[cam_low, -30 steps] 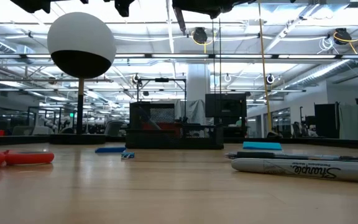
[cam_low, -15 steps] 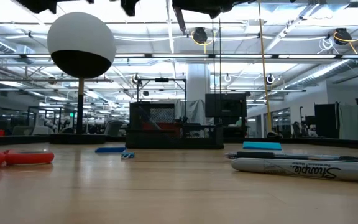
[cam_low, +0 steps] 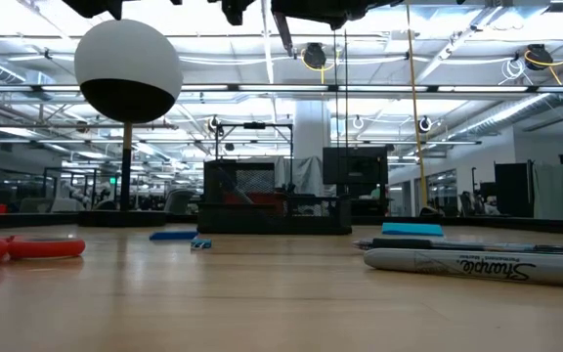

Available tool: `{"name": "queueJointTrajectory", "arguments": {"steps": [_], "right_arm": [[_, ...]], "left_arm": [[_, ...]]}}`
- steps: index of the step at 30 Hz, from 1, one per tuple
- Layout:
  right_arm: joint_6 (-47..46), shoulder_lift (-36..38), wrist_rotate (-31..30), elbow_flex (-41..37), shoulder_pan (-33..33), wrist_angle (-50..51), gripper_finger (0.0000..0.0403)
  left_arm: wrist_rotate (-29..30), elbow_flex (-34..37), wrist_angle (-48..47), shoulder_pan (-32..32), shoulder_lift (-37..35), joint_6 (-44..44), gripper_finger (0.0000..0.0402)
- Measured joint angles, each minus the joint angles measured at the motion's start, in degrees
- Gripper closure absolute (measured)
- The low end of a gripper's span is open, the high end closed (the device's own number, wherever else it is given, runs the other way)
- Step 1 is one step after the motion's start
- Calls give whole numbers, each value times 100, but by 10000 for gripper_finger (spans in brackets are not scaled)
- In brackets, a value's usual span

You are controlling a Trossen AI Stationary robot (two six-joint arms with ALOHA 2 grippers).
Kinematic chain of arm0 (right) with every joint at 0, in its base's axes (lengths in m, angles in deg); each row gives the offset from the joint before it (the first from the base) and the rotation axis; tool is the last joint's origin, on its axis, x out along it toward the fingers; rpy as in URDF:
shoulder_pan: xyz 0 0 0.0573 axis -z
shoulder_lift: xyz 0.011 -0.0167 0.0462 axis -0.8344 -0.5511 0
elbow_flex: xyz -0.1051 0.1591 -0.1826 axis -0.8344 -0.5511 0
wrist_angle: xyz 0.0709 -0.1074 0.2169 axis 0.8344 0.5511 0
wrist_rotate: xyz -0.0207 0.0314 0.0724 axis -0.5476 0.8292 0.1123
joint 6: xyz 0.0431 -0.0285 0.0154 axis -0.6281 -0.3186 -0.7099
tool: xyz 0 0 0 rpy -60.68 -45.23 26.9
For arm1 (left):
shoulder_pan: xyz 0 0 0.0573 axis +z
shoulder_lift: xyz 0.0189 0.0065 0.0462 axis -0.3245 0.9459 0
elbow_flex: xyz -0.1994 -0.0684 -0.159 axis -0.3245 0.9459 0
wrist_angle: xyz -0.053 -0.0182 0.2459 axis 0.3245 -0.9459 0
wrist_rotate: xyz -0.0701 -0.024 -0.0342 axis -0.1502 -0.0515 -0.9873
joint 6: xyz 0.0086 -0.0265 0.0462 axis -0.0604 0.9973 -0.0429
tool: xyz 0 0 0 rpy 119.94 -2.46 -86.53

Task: Pick and place office supplies into organizer
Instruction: Put the purple pen into the black desk organizer

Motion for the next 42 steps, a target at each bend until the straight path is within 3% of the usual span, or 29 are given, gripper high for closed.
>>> {"name": "queueJointTrajectory", "arguments": {"steps": [20,23,29,35,42], "right_arm": [[0,0,-10,0,0,7,381],[-1,0,-19,0,0,15,381],[-85,0,-36,0,0,35,381],[-60,0,-26,0,0,38,377],[44,4,-29,9,-2,204,316]], "left_arm": [[658,-10,-295,2,-17,-194,256],[659,-9,-293,-14,-17,-205,277],[678,-8,-293,-57,-17,-549,369],[689,-8,-271,-95,-17,-587,367],[654,-86,-265,-127,-17,-279,368]]}}
